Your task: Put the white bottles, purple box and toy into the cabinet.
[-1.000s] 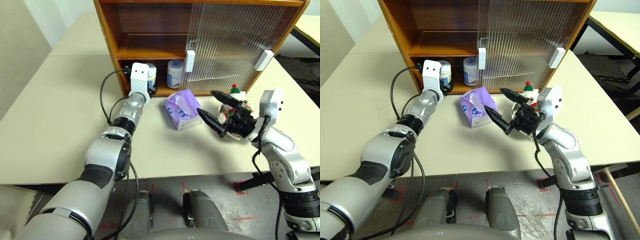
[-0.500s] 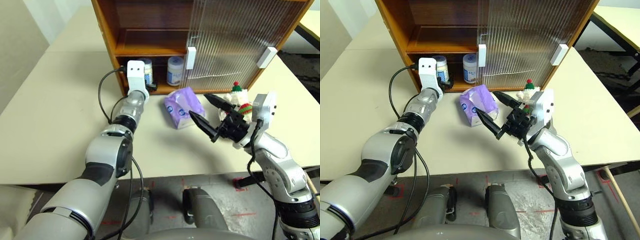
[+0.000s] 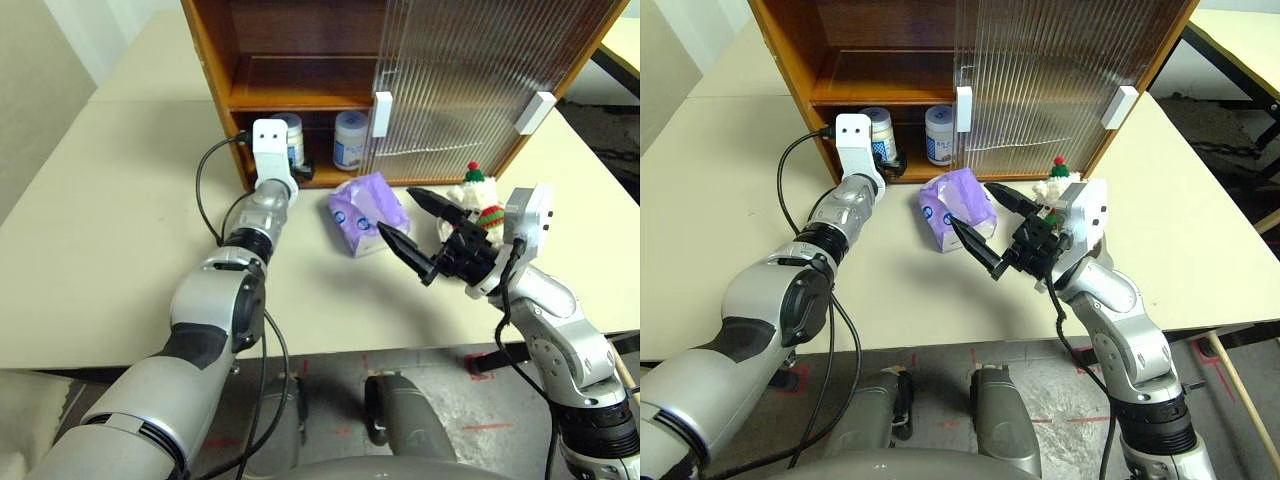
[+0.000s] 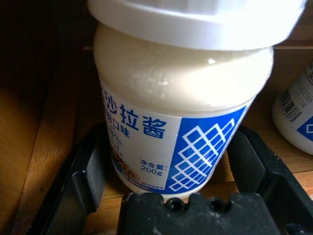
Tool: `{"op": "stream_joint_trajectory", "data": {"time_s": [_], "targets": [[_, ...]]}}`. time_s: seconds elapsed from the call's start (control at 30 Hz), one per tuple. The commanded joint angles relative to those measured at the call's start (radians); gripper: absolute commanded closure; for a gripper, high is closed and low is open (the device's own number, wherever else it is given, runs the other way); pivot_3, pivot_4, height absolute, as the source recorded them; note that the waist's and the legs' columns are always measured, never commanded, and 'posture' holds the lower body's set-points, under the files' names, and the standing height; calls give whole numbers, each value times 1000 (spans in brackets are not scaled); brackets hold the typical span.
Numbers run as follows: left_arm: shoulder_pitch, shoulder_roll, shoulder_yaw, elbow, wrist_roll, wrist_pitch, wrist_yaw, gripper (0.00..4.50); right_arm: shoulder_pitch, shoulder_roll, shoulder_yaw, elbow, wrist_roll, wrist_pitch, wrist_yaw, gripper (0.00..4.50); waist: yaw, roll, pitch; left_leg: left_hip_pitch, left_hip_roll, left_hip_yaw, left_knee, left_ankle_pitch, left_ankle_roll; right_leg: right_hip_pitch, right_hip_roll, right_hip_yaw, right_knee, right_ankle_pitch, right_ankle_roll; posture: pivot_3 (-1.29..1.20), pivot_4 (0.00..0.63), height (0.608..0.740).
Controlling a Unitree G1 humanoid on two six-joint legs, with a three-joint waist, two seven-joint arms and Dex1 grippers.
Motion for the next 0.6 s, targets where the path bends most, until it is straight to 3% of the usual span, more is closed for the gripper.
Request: {"op": "stream_joint_trajectory", "data": {"time_s": [0.03, 0.6], "targets": [[-23, -20, 17, 19, -7, 12, -7, 13, -7, -1, 5, 4, -4, -3, 5, 0, 0, 0, 0, 0, 0, 0, 0, 0, 0, 0, 0, 0, 0, 0, 0, -141, 137, 740], [-44, -18, 26, 21, 8, 19, -10, 13, -30, 13, 19, 30, -17, -22, 18, 0, -1, 0, 0, -7, 0, 0, 0, 0, 0, -6, 1, 0, 0, 4, -1, -128, 111, 740]]}}
